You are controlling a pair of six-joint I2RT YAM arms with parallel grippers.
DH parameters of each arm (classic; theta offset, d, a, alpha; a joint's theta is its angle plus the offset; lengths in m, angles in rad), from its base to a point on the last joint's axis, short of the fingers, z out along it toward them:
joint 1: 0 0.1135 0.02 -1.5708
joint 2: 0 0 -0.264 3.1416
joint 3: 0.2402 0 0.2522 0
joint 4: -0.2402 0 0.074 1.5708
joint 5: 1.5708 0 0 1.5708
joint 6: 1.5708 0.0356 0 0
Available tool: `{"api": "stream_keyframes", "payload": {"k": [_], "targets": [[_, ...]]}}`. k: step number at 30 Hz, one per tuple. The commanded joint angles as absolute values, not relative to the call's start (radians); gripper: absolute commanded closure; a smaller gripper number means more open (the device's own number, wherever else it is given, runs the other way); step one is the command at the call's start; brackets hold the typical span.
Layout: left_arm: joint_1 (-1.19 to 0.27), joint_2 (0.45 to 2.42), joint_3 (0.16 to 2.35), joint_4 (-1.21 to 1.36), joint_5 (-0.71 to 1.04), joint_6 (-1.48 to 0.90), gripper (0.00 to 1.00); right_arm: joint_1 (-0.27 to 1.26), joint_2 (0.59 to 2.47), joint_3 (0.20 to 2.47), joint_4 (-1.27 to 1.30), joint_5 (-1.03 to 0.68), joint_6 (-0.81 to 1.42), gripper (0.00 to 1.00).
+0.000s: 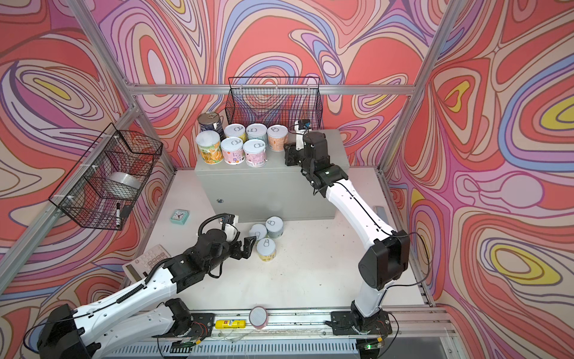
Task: Place and organize the canned foods onto the counter
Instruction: 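Open the right gripper and release the can beside the row, then withdraw the right gripper from the box top and lower it toward the table cans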
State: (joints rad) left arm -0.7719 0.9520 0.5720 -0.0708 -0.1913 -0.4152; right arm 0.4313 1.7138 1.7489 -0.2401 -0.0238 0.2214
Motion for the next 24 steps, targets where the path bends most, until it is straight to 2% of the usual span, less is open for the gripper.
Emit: {"api": "stream_keyframes", "payload": {"k": [1,8,18,24], "targets": [[-0.772,0.926,0.571,-0.072,-0.209,-0.417,0.03,0.425,1.602,1.679,-0.243,-0.055,0.197,0.66],[-0.772,0.856,0.588,-0.157,-0.189,-0.409,0.04,0.458,1.354,1.46,-0.29,-0.106,0.124,0.5],[-0.773,0.827,0.594,-0.204,-0.144,-0.44,0.06,0.516,1.087,1.107,-0.259,-0.119,0.172,0.41],[-0.785,0.801,0.579,-0.253,-0.148,-0.465,0.08,0.675,1.003,0.901,-0.216,-0.034,0.189,0.37]]}}
